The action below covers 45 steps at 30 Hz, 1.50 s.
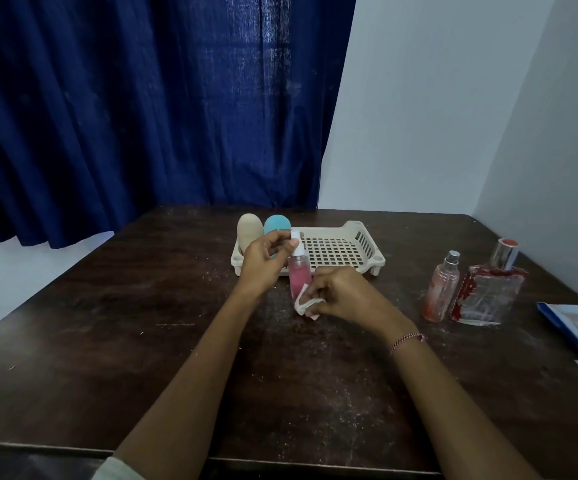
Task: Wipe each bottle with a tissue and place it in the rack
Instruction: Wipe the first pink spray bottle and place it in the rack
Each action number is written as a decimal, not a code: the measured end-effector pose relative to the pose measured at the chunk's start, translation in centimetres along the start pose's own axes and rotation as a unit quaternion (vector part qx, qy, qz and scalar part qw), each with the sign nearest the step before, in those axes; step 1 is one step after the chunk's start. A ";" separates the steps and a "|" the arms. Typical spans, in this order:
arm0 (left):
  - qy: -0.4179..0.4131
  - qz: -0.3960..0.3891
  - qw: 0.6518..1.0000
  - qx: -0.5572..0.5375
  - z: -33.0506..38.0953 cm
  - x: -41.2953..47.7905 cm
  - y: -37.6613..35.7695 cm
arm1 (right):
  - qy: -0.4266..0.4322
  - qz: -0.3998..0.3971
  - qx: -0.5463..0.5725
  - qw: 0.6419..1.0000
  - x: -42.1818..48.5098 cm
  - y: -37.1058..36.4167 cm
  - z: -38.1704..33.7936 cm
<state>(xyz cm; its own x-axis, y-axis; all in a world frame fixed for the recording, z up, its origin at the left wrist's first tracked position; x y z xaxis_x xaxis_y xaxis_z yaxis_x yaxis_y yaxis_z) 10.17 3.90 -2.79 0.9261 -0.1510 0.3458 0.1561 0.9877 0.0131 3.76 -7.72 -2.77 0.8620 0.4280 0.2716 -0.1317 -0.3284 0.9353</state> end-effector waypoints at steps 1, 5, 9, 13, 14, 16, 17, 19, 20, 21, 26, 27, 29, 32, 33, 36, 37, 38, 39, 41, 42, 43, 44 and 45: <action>-0.002 -0.004 1.000 -0.001 0.1 -0.1 -0.1 | 0.006 0.007 -0.003 1.000 0.0 0.0 -0.1; -0.041 -0.036 0.998 -0.017 1.2 -0.5 -0.6 | 0.024 0.145 -0.002 0.989 -0.3 2.0 -0.8; -0.094 -0.069 0.993 -0.012 2.3 -1.0 -1.4 | 0.029 0.242 -0.030 0.969 -0.5 3.1 -1.0; -0.079 -0.065 0.995 -0.012 1.9 -0.7 -1.2 | 0.011 0.241 -0.011 0.970 -0.4 3.1 -0.1; -0.074 -0.065 0.995 -0.014 1.8 -0.7 -1.2 | 0.009 0.238 0.000 0.971 -0.4 3.0 0.1; -0.067 -0.066 0.995 -0.019 1.7 -0.7 -1.2 | 0.004 0.234 0.018 0.972 -0.4 3.0 0.5; -0.064 -0.065 0.996 -0.020 1.7 -0.7 -1.2 | 0.000 0.234 0.027 0.972 -0.4 3.0 0.7; -0.060 -0.060 0.996 -0.023 1.7 -0.7 -1.0 | -0.015 0.234 0.049 0.971 -0.5 3.0 0.9; -0.059 -0.057 0.996 -0.025 1.7 -0.7 -1.0 | -0.021 0.234 0.058 0.970 -0.5 3.0 0.9; -0.059 -0.057 0.996 -0.027 1.8 -0.8 -1.0 | -0.024 0.233 0.064 0.970 -0.5 3.0 0.9; -0.031 -0.016 0.999 -0.033 1.1 -0.5 -0.5 | -0.003 0.158 0.065 0.985 -0.1 1.8 0.1; -0.025 0.000 0.999 -0.033 1.0 -0.5 -0.3 | 0.002 0.121 0.056 0.991 0.1 1.2 -0.1; -0.022 0.022 0.999 -0.026 0.9 -0.5 0.0 | 0.008 0.054 0.046 0.997 0.4 0.0 -0.2; -0.024 0.026 0.999 -0.017 0.8 -0.5 -0.2 | 0.006 0.004 0.049 0.999 0.4 -0.9 -0.1; -0.025 0.023 0.999 -0.015 0.9 -0.5 -0.3 | 0.011 0.003 0.045 0.999 0.4 -0.8 -0.2; -0.019 0.010 1.000 -0.022 1.1 -0.5 -0.6 | 0.031 0.073 0.031 0.996 0.4 0.6 -0.8; -0.019 0.002 1.000 -0.023 1.2 -0.6 -0.7 | 0.029 0.117 0.030 0.992 0.4 1.4 -0.9; -0.021 -0.005 1.000 -0.022 1.2 -0.6 -0.8 | 0.021 0.159 0.035 0.986 0.3 2.1 -0.8; -0.025 -0.009 0.999 -0.019 1.3 -0.7 -0.9 | 0.014 0.191 0.044 0.980 0.2 2.6 -0.6; -0.024 -0.003 1.000 -0.012 1.2 -0.6 -0.8 | 0.009 0.201 0.055 0.978 0.2 2.7 -0.4; -0.019 0.001 1.000 -0.015 1.2 -0.6 -0.7 | 0.013 0.179 0.050 0.982 0.3 2.4 -0.5; -0.014 0.006 1.000 -0.022 1.2 -0.6 -0.6 | 0.020 0.145 0.045 0.988 0.4 1.8 -0.6; -0.010 0.010 0.999 -0.031 1.1 -0.6 -0.5 | 0.027 0.108 0.045 0.993 0.4 1.2 -0.6; -0.008 0.016 0.999 -0.038 1.1 -0.5 -0.3 | 0.029 0.074 0.048 0.996 0.5 0.6 -0.6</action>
<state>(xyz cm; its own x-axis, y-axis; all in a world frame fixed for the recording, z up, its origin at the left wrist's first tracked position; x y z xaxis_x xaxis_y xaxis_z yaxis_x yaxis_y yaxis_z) 9.24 3.69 -1.93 0.9254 -0.1189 0.3599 0.1534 0.9858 -0.0688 3.76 -7.17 -1.96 0.8067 0.4153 0.4204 -0.2062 -0.4688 0.8589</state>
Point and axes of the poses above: each hand's wrist, its own x-axis towards the middle knuckle, its own y-axis out of the back of the hand, z = x × y, the point moved 7 cm from there along x, towards the middle knuckle, and after that the axes turned 6 degrees about -x, right-handed, at the moved point
